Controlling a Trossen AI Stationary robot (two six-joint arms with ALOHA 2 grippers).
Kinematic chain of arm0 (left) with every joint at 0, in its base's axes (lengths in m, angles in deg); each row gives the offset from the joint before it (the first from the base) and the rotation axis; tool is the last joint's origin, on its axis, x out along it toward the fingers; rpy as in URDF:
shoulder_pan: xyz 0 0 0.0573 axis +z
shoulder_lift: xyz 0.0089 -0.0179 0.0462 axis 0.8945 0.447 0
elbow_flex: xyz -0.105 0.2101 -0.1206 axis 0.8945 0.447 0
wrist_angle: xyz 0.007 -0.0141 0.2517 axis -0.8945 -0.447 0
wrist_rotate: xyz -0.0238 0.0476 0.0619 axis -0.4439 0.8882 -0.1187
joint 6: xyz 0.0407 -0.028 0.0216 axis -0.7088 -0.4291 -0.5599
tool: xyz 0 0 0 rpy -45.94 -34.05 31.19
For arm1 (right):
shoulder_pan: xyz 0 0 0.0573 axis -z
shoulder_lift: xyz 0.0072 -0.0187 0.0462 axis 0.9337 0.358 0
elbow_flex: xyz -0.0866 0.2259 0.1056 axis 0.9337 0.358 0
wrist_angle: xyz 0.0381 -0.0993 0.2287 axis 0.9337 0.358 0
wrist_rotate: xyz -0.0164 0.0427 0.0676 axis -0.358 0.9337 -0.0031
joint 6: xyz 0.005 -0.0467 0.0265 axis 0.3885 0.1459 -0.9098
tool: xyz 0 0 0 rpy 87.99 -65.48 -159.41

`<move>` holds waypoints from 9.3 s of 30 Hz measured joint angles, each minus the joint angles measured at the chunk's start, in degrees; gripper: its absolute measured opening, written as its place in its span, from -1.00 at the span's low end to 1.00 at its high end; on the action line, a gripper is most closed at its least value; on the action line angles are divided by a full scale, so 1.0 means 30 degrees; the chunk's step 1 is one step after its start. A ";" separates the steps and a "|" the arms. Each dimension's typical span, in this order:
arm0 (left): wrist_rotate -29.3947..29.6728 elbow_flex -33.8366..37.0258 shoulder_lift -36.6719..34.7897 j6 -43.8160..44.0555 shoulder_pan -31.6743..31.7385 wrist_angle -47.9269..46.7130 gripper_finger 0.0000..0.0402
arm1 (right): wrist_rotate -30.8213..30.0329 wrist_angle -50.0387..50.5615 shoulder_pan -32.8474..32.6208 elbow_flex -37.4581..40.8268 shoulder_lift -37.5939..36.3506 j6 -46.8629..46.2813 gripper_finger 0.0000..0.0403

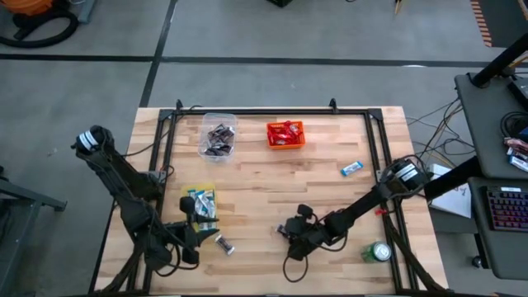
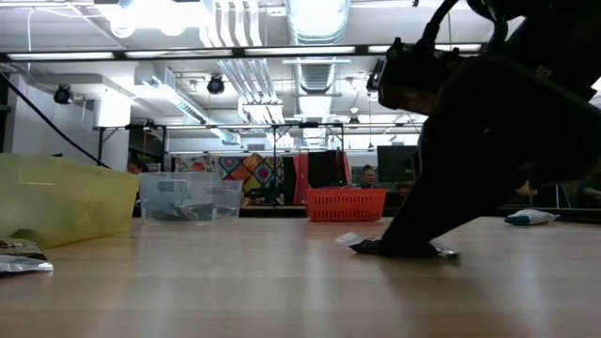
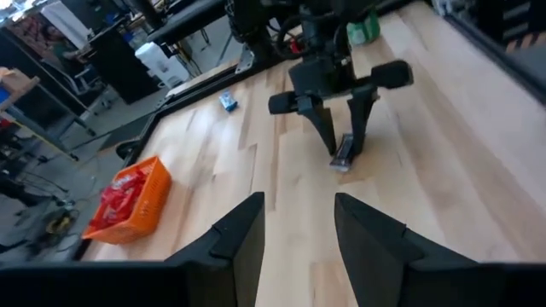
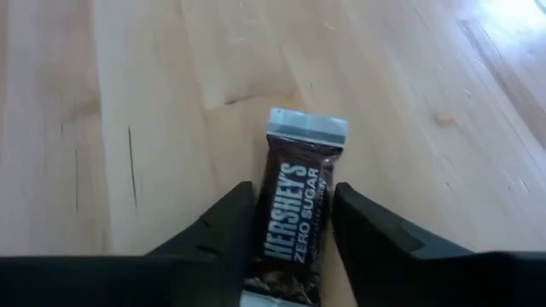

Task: Sort candy
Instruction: Put the right brown candy into the transparent bin, then put the white candy into the yellow bin

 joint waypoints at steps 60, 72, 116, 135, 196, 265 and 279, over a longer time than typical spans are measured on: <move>0.2469 0.1784 0.2746 0.3555 0.3244 0.6562 -0.37 | -0.1633 -1.6424 0.1738 0.3679 0.2108 0.8642 -0.32; 0.2463 0.1784 0.2724 0.3555 0.3323 0.6670 -0.37 | -0.1880 -1.7115 0.2333 0.3169 0.4593 0.7298 0.05; -0.4773 0.1864 0.2702 0.0162 0.5668 1.0733 -0.37 | -0.1354 -1.7979 0.2496 -0.1175 0.0399 2.1548 -0.91; -0.4939 0.1907 0.2775 -0.0702 0.5655 1.1406 -0.91 | -0.1464 -1.5908 0.2503 -0.2324 0.1009 2.0843 -0.85; -1.8233 0.1902 -0.7319 -0.2610 2.5113 -0.1165 -0.49 | -0.6010 0.8659 0.6785 -0.2390 -0.5455 -0.2707 -0.07; -0.7825 0.5397 -0.4215 0.1228 0.9516 0.6630 -0.49 | 0.4493 1.7009 1.1757 0.2084 -0.6822 -0.4211 -0.96; -0.9558 0.5405 -0.1122 -0.0921 0.9458 1.2056 -0.49 | 0.6231 0.0921 0.6951 0.1982 -0.8842 0.0958 -0.96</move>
